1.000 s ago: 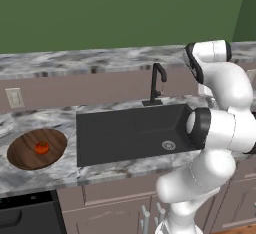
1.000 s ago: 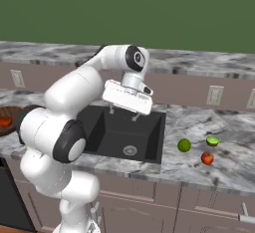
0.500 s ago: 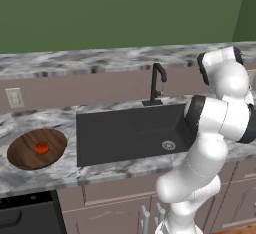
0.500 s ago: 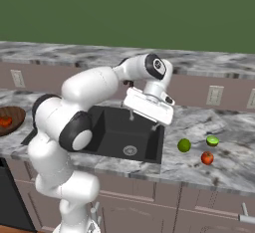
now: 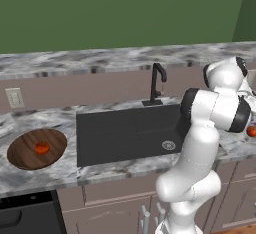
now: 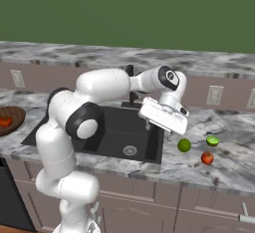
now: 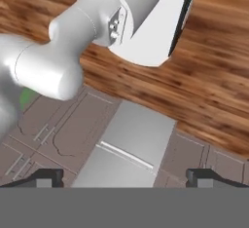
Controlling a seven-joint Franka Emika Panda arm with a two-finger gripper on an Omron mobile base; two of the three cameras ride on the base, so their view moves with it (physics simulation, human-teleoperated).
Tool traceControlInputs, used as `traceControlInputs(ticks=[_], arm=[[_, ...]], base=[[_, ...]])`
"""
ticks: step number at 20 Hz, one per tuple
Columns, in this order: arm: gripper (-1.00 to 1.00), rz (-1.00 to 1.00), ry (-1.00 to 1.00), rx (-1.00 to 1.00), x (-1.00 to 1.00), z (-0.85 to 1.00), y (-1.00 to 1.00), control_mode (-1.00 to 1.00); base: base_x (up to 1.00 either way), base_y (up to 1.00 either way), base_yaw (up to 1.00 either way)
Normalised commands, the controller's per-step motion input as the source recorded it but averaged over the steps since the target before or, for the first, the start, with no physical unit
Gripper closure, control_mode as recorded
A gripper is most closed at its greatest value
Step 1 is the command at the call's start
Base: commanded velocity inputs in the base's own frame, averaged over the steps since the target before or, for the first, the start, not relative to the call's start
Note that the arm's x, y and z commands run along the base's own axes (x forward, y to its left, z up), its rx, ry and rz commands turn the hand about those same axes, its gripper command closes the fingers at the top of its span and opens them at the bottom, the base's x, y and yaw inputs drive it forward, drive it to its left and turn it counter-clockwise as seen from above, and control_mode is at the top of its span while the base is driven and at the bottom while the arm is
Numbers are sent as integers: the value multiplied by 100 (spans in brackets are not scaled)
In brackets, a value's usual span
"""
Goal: There is a mixed pile of frozen fruits and vegetables on the counter. Locate all the frozen vegetables and place the items in a bowl on the counter. Take all the frozen fruits and defrost them in a running sink.
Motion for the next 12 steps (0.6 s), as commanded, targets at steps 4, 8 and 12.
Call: traceControlInputs(ticks=[4,8,12], arm=[[-100,5,2,5,25,-24,-38,-100],[-100,1,4,2,26,-8,-23,-100],[-100,0,0,1,24,-12,-10,-100]], base=[[0,0,0],[0,0,0],[0,0,0]])
